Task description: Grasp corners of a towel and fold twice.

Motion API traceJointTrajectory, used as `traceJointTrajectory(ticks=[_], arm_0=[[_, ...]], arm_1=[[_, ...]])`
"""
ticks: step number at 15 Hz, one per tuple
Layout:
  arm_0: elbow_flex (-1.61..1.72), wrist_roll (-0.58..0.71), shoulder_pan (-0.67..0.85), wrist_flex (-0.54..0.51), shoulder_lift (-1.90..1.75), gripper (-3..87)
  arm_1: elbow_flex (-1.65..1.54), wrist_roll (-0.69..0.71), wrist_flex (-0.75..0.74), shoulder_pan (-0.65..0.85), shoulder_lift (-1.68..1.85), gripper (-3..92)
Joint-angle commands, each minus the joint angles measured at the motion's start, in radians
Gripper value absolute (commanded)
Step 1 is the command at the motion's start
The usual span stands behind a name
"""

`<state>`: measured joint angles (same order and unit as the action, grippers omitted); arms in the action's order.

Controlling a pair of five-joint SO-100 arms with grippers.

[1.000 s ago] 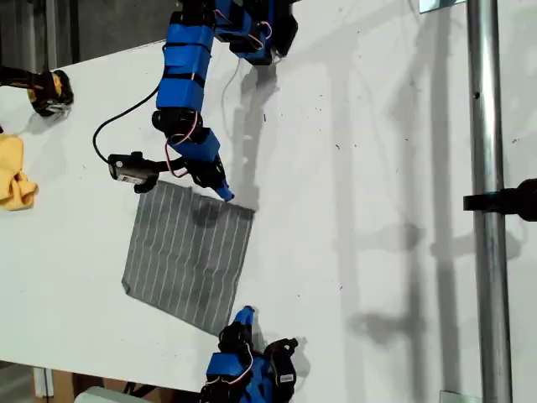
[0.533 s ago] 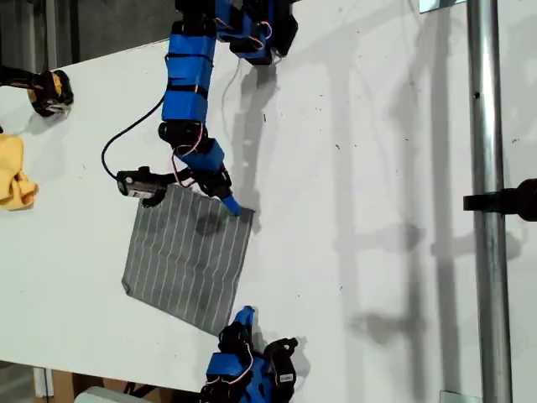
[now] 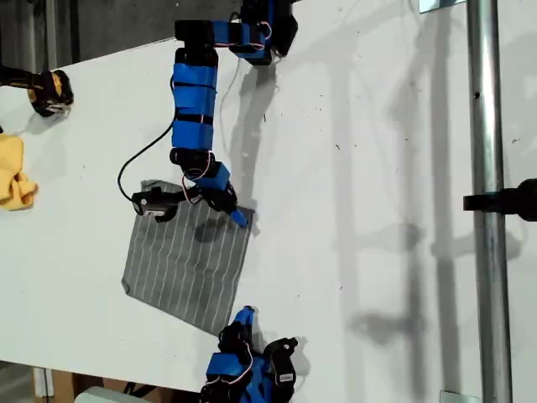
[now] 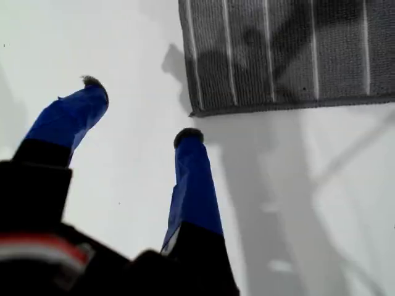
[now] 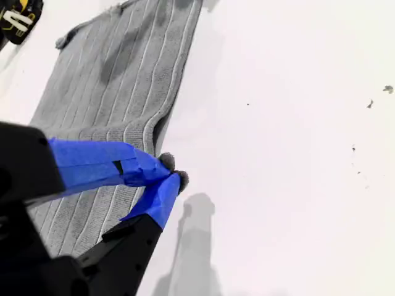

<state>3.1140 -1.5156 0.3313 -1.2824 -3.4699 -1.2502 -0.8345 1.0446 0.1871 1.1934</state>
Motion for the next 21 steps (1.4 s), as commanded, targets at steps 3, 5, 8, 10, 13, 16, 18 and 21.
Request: traceJointTrajectory(ticks=[3, 5, 8, 10, 13, 16, 18, 21], arm_0=[[0.006, -0.006, 0.003, -0.008, -0.005, -2.2], [0.006, -0.005, 0.003, -0.008, -0.005, -2.2], [0.006, -0.003, 0.003, -0.008, -0.005, -2.2], [0.006, -0.003, 0.002, -0.008, -0.005, -2.2], [0.006, 0.0, 0.003, -0.008, -0.005, -2.1], [0.006, 0.005, 0.006, -0.008, -0.005, -2.1], [0.006, 0.005, 0.009, -0.008, -0.005, -2.1], [0.006, 0.008, 0.011, -0.008, -0.005, -2.2]], arm_1=[[0.115, 0.021, -0.044, 0.023, -0.071, 27.0], [0.146, 0.021, -0.058, 0.023, -0.129, 27.1], [0.204, 0.025, -0.067, 0.025, -0.215, 27.1], [0.239, 0.026, -0.069, 0.029, -0.27, 27.1], [0.262, 0.035, -0.064, 0.052, -0.314, 27.2], [0.304, 0.054, -0.02, 0.071, -0.318, 27.2], [0.327, 0.063, 0.006, 0.077, -0.295, 27.2], [0.328, 0.063, 0.015, 0.078, -0.27, 27.2]])
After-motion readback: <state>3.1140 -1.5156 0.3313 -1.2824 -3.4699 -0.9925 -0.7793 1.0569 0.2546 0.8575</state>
